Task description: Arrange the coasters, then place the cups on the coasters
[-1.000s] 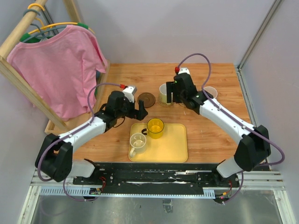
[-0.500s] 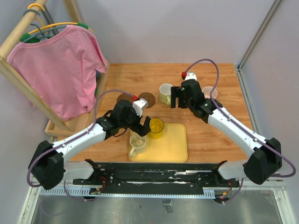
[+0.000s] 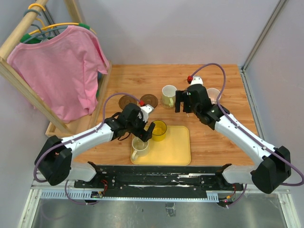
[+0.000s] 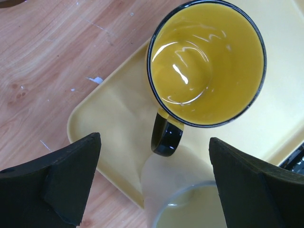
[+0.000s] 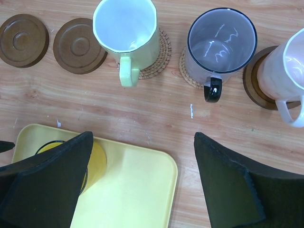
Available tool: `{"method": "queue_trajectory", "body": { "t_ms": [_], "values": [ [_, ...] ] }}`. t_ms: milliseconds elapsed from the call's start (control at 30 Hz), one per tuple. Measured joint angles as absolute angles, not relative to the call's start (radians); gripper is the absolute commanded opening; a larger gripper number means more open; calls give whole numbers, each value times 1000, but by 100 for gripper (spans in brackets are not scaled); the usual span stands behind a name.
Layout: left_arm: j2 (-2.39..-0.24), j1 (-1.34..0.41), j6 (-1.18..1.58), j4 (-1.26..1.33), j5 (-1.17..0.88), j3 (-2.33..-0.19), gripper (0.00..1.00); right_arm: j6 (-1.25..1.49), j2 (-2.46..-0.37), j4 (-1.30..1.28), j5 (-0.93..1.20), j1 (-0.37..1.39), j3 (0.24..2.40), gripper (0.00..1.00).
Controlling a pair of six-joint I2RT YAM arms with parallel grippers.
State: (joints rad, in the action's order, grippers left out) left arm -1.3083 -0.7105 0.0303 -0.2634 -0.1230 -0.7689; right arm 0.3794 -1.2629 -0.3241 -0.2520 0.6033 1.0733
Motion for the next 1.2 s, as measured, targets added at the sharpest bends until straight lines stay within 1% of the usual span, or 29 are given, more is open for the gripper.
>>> {"method": "queue_trajectory", "body": {
  "t_ms": [167,233,333,433,467,533,667,767,800,833,933,967,1000,1100,1133,1200],
  "values": [
    [-1357,-711,30,-235,-97,-780,100,382,-1262,-315,-243,603,1061,89],
    [-1370,-711,29,-222,-90,-780,98,383,-1262,-312,-240,603,1060,89],
    [-1384,-711,26,-207,-82,-780,89,385,-1262,-311,-233,603,1060,89],
    [-1401,-711,21,-192,-79,-780,75,385,-1262,-310,-229,603,1055,89],
    [-1409,-712,20,-187,-79,-780,73,386,-1263,-311,-228,603,1055,90],
    [-1425,-714,15,-176,-86,-782,72,388,-1265,-310,-227,603,1054,90],
    [-1447,-715,7,-159,-101,-786,63,392,-1269,-310,-219,603,1053,90],
    [-1457,-715,5,-148,-115,-786,60,396,-1269,-310,-208,603,1049,90],
    [-1461,-715,4,-145,-118,-786,56,397,-1270,-310,-205,603,1048,90],
    [-1464,-715,4,-142,-125,-786,49,399,-1270,-310,-202,603,1047,91],
    [-1468,-716,2,-136,-144,-786,24,404,-1270,-306,-197,603,1039,91],
    [-1469,-716,0,-136,-150,-786,19,405,-1270,-306,-193,603,1036,91],
    [-1469,-716,-6,-137,-155,-786,17,408,-1270,-306,-191,603,1034,91],
    [-1469,-722,-9,-130,-190,-786,3,414,-1270,-305,-185,603,1031,92],
    [-1469,-723,-9,-128,-196,-786,1,415,-1270,-304,-184,603,1030,92],
    [-1469,-724,-12,-128,-202,-786,1,417,-1270,-303,-183,603,1028,92]
  ]
}}
